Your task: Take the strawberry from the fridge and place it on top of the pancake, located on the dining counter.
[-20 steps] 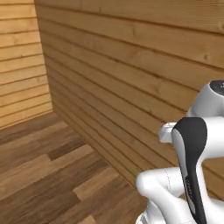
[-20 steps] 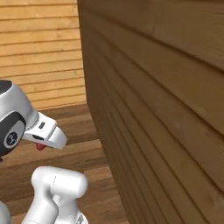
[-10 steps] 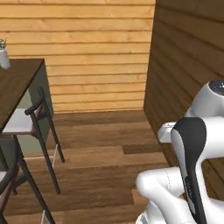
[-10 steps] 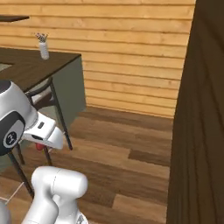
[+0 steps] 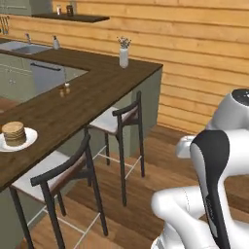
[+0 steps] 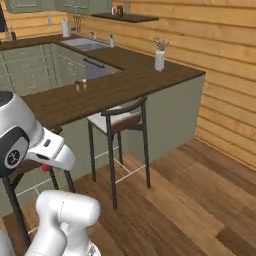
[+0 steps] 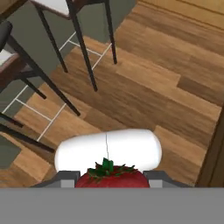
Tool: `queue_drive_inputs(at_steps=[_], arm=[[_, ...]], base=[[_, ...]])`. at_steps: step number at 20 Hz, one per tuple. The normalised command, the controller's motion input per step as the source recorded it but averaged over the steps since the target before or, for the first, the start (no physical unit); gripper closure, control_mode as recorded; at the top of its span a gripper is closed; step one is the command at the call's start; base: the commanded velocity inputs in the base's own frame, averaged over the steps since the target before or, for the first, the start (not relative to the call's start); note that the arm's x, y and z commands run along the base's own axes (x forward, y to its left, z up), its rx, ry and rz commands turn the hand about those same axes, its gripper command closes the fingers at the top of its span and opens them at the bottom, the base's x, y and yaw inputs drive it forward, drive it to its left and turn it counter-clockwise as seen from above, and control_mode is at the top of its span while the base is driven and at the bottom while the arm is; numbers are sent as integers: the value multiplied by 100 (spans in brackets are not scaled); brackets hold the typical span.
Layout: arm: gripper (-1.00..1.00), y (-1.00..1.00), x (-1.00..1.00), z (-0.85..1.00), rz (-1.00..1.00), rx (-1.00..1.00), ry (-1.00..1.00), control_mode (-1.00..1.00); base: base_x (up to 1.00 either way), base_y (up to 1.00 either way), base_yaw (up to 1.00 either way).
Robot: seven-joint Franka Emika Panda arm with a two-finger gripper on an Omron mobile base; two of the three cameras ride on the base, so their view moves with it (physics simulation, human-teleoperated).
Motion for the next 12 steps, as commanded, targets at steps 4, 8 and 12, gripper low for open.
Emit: queue_drive_inputs(at_steps=[4,8,12], arm=[[100,0,0,0,0,0,0,100],[100,0,0,0,0,0,0,100],[100,0,0,0,0,0,0,100]], base=[[53,0,94],[48,0,96],[54,-14,84]])
